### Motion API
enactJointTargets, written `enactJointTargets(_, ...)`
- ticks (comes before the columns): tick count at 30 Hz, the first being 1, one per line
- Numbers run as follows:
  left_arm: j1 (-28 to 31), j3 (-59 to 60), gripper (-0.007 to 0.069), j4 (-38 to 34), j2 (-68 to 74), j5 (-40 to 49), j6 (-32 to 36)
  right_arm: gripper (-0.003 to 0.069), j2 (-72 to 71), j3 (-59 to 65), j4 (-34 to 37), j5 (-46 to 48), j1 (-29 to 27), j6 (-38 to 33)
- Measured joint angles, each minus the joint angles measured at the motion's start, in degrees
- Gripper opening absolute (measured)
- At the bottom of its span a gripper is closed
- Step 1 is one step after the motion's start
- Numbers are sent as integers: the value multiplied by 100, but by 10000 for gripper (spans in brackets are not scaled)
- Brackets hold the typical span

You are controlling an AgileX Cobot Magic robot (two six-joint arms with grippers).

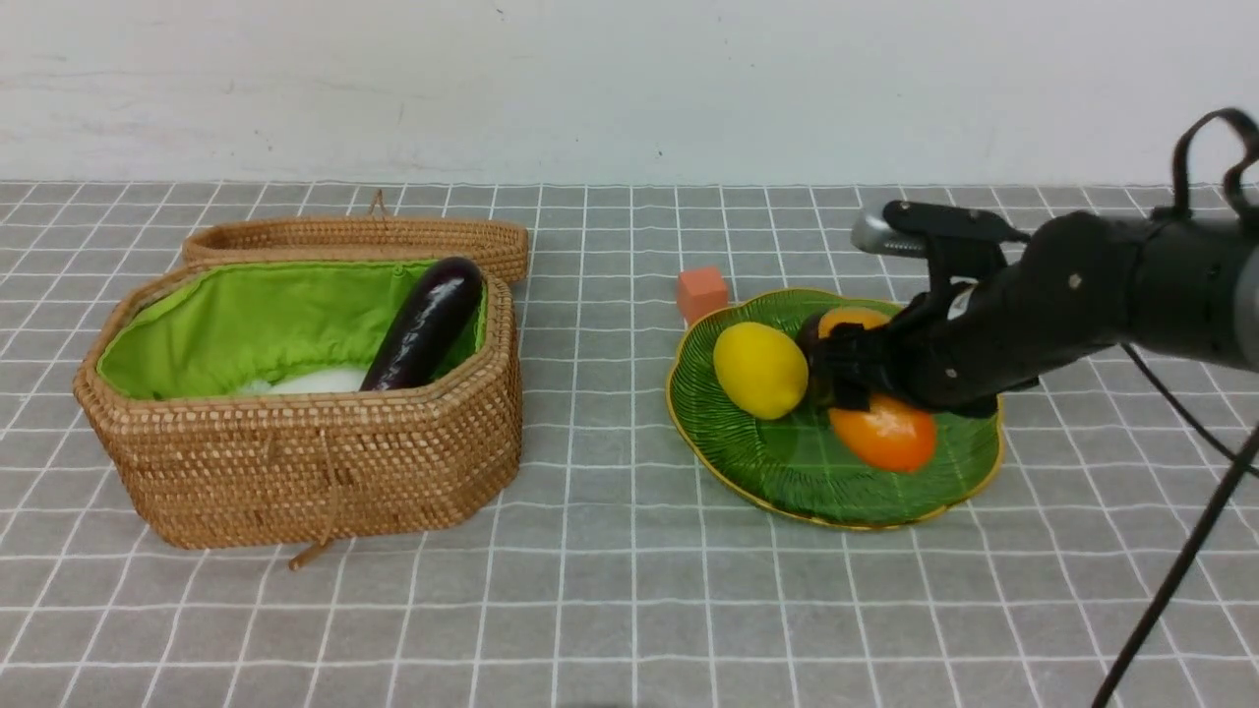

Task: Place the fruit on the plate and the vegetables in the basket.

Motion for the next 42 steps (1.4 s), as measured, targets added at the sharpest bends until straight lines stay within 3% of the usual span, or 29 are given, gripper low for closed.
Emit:
enactJointTargets(4,0,0,238,0,0,0,0,676,28,0,0,14,0,75)
enactJointTargets(7,0,0,238,0,0,0,0,672,-24,0,-41,176,0,90)
enactJointTargets(12,0,0,239,0,0,0,0,604,-441,0,-53,801,0,94)
enactJointTargets(16,0,0,239,0,0,0,0,486,-1309,190,-87,1342,0,94)
enactJointTargets(22,0,0,239,0,0,0,0,184,-2971,1109,-91,1810,0,94)
enactJointTargets(27,0,0,239,0,0,0,0,-7,-3987,2088,-135,1945,0,94)
enactJointTargets(33,0,0,239,0,0,0,0,-18,-4925,2945,-201,2084,0,94)
enactJointTargets(42,0,0,239,0,0,0,0,-18,-5230,3099,-212,2583,0,94)
